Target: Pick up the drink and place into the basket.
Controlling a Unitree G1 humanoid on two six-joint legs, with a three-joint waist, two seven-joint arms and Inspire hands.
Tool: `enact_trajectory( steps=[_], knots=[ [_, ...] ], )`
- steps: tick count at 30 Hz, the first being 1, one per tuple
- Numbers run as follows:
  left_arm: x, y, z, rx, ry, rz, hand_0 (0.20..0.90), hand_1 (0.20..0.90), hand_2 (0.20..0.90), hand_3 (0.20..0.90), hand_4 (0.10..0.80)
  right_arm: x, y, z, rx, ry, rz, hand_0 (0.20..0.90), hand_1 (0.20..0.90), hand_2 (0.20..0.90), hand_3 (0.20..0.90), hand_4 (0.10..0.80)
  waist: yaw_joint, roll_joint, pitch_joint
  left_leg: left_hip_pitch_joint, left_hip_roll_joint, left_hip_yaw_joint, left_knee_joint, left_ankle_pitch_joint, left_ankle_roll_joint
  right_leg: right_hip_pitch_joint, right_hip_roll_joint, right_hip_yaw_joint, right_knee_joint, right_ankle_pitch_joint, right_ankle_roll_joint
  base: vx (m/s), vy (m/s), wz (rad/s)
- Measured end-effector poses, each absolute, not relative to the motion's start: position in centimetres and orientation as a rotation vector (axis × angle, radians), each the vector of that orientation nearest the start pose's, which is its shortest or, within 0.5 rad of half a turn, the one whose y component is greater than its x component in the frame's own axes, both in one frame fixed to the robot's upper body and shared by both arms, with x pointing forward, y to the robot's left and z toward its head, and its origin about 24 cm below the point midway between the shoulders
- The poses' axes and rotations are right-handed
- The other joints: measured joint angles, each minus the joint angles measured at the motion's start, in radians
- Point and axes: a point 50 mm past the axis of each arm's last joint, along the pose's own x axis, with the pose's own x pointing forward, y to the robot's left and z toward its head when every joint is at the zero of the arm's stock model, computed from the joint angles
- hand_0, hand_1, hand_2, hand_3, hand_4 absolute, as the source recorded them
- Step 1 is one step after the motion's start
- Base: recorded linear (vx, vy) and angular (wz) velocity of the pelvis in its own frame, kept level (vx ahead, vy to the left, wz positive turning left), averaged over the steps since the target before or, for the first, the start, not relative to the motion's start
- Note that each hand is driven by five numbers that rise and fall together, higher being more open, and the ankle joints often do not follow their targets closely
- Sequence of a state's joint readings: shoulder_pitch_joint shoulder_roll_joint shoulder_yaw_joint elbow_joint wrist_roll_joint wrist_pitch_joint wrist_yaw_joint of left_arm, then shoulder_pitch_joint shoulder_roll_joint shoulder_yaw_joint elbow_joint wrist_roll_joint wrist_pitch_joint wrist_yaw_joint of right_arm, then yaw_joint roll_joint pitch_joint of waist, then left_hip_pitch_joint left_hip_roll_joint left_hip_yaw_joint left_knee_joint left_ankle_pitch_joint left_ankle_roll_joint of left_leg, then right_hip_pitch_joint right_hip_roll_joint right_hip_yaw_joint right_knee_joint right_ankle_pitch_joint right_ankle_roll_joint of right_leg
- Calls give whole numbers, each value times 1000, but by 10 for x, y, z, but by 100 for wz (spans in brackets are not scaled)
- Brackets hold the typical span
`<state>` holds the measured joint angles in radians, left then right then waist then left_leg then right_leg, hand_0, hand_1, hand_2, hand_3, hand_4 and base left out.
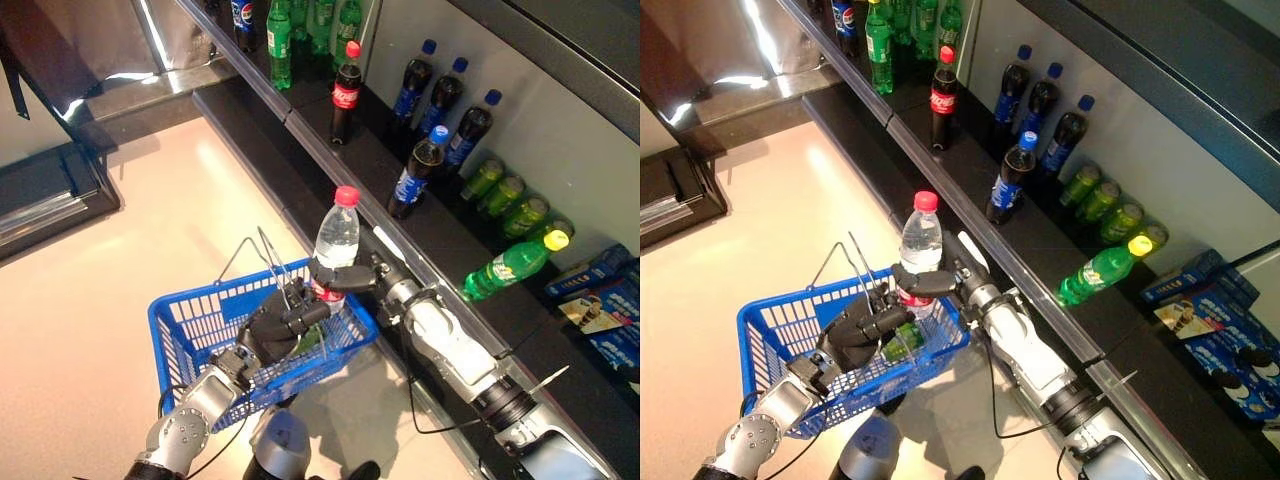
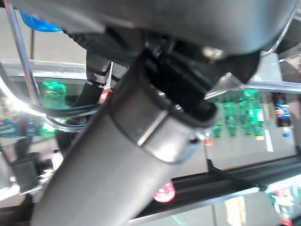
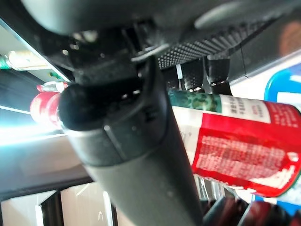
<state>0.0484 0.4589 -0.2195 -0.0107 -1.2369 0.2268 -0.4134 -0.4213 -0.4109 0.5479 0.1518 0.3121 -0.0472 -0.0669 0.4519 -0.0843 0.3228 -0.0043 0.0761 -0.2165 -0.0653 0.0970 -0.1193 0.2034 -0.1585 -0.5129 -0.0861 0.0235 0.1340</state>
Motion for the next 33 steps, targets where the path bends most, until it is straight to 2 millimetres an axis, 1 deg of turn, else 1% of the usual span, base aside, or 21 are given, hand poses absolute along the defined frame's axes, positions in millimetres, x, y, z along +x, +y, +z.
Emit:
enact_trajectory(
  steps=[5,10,13,17,21,25,26,33],
  knots=[
    [223,156,37,-824,272,-656,300,300,300,200,100,303,-102,85,-347,-142,467,300,300,300,200,100,6,-5,-3,-17,-5,-20,10,0,0,-2,0,-18,0,-3,1,4,-3,10],
    [220,151,42,-816,267,-721,300,300,300,200,100,309,-109,74,-487,-101,457,300,300,300,200,100,12,-10,-6,-19,-8,-26,13,0,0,2,-1,-25,0,-3,2,7,-11,4],
    [219,145,53,-811,227,-784,300,300,300,200,100,307,-110,62,-575,-62,471,300,300,300,200,100,12,-14,-9,-19,-9,-28,13,0,0,2,-2,-26,0,-4,2,0,0,0],
    [217,142,65,-790,184,-861,300,300,300,200,100,305,-110,56,-643,-48,493,300,300,300,200,100,11,-14,-9,-20,-9,-28,13,0,0,0,-2,-25,0,-4,2,0,0,0],
    [215,140,71,-785,160,-906,300,300,300,200,100,304,-109,54,-691,-51,517,300,300,300,200,100,12,-14,-9,-20,-10,-28,13,0,0,0,-3,-25,0,-4,3,0,0,0],
    [214,141,73,-778,152,-928,300,300,300,200,100,304,-108,55,-770,-63,555,300,300,300,200,100,12,-14,-9,-22,-10,-28,13,0,0,-2,-3,-26,0,-4,3,0,0,0],
    [214,141,73,-778,150,-934,300,300,300,200,100,304,-108,55,-815,-69,581,300,300,300,200,100,13,-14,-9,-23,-10,-28,13,0,0,-2,-3,-26,0,-5,3,0,0,0],
    [214,137,76,-752,155,-985,300,300,300,200,100,305,-101,58,-889,-86,645,300,300,300,200,100,15,-15,-9,-27,-13,-38,15,0,0,-2,-3,-32,0,-6,4,7,-3,2]
  ],
)
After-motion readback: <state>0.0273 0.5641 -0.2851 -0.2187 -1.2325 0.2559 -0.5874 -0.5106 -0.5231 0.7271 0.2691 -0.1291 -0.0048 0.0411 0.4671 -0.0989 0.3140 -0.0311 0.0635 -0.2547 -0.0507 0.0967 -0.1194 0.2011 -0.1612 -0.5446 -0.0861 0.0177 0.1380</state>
